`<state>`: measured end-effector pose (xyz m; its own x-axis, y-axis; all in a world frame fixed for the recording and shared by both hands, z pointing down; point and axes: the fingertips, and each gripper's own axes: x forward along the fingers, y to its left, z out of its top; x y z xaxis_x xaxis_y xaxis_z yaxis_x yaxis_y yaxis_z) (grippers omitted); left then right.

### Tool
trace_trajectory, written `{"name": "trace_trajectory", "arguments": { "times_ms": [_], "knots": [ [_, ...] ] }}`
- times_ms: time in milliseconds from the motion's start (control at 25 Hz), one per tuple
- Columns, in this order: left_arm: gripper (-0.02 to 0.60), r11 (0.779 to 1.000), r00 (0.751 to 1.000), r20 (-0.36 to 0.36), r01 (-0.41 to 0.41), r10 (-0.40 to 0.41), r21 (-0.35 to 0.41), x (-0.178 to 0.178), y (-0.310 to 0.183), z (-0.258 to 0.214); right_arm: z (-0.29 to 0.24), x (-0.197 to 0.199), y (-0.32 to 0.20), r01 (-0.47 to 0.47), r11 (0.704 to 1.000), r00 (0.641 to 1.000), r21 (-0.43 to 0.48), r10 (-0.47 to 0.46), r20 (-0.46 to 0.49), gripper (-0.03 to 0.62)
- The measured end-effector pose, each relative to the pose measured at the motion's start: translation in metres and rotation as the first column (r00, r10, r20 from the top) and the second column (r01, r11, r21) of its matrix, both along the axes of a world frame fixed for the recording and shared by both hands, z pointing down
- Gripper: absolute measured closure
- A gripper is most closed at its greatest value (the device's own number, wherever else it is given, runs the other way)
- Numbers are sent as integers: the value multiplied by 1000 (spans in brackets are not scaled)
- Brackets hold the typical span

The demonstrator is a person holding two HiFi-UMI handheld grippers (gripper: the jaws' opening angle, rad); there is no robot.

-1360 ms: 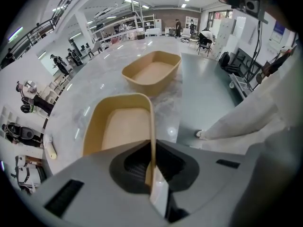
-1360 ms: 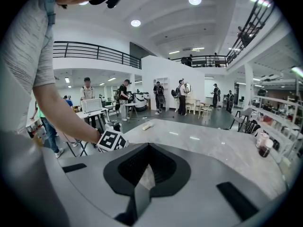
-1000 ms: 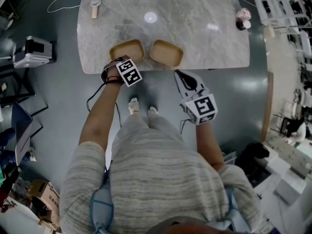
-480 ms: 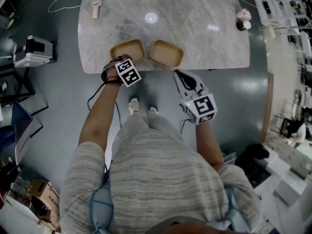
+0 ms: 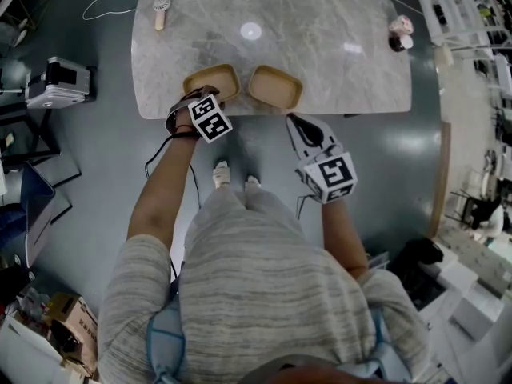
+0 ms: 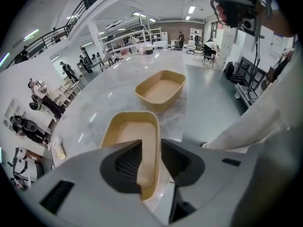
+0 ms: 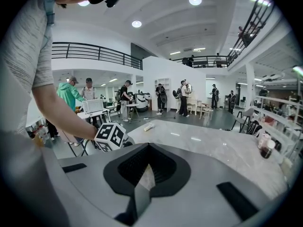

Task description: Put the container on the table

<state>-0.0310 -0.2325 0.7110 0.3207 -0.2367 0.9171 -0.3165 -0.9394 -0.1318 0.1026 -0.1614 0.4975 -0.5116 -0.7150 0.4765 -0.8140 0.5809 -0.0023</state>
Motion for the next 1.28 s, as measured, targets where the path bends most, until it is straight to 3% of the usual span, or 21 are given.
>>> {"name": "trace_trajectory", "arguments": {
  "times_ms": [480, 840, 1280],
  "knots": [
    [474, 995, 993, -100, 63, -56, 73, 5, -2, -49, -13, -1, 1, 22, 999, 1000, 41, -23, 14, 592],
    [474, 986, 967, -226, 139, -115, 94, 12, 12, -94, -29, 2, 8, 35, 996, 999, 83, -38, 35, 592],
    [474, 963, 935, -337, 185, -112, 194, 22, 41, -168, -61, 13, 29, 28, 992, 979, 120, -51, 196, 592]
  ]
}}
